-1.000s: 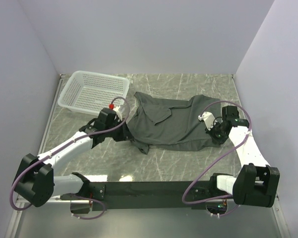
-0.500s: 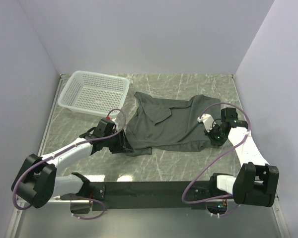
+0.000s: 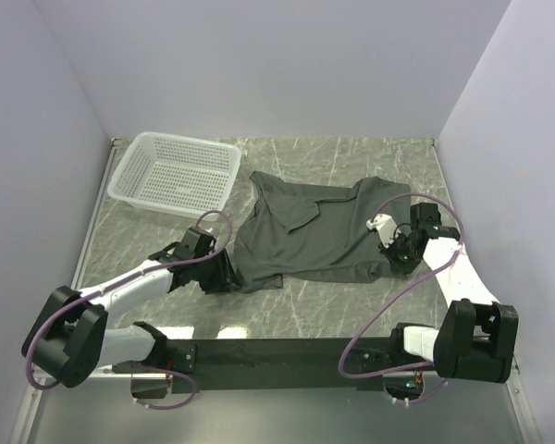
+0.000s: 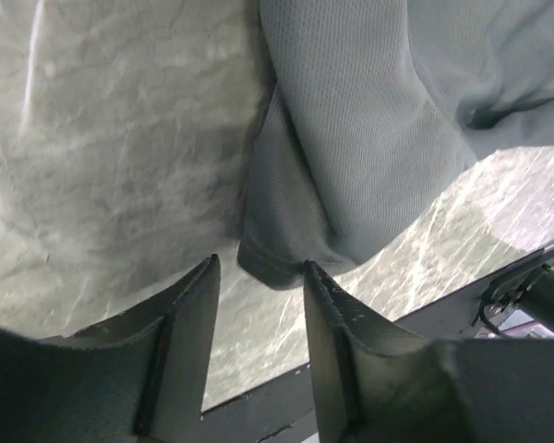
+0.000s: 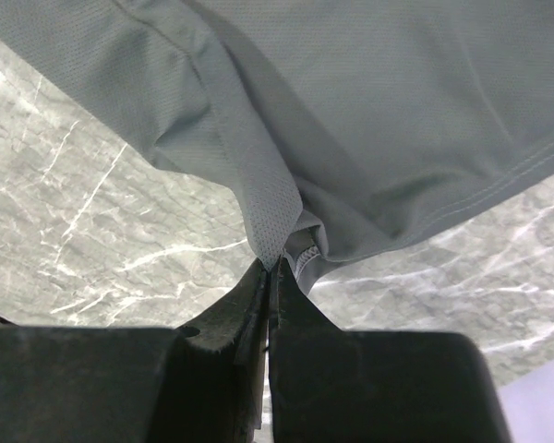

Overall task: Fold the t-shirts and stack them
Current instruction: Flatten the tshirt out

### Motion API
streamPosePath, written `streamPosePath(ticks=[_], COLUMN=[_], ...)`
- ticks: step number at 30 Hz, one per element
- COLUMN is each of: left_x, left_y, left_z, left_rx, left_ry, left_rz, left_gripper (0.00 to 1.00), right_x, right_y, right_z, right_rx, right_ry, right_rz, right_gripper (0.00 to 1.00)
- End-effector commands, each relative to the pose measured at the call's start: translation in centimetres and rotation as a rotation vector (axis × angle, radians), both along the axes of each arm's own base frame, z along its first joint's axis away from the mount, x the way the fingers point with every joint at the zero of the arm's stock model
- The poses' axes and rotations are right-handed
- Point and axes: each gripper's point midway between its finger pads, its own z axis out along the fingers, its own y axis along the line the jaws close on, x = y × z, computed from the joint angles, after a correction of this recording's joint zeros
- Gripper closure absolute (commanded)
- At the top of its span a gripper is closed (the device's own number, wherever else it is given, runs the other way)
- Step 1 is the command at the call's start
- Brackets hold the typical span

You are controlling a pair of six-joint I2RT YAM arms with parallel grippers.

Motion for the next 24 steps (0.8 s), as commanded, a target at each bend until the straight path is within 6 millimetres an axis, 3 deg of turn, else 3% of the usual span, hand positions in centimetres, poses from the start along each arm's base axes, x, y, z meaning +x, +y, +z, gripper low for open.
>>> streamPosePath(ticks=[1,6,13,17,23,24], left_x=[1.3,2.0,1.9,2.8,7.3,8.8], left_y=[-0.9,-1.8,-1.9,-2.0,-3.2,-3.8], left_z=[0.3,0.5,1.5,3.9,11.8,14.1], left_rx=[-0.040,-0.067,-0.079,-0.084,-0.134,-0.154], left_ry=[-0.024,-0.026,-0.044,-0.111,-0.300,-0.348], left_rz=[0.013,-0.003,-0.017,-0.014,-0.004,-0.008], left_gripper=[0.54,0.65,1.00,1.00,1.00,1.00], right_x=[0.2,0.0,-0.1,0.1,1.8,2.6], right_y=[0.1,0.0,0.2,0.4,0.9,0.9], right_z=[-0.2,-0.1,0.3,1.7,7.7,9.3], right_rx=[0.013,0.011,0.020,0.038,0.085,0.088], right_ry=[-0.011,-0.013,-0.020,-0.055,-0.204,-0.247], right_rz=[-0.002,-0.002,0.002,0.007,-0.004,-0.012], right_gripper=[0.99,0.99,1.00,1.00,1.00,1.00])
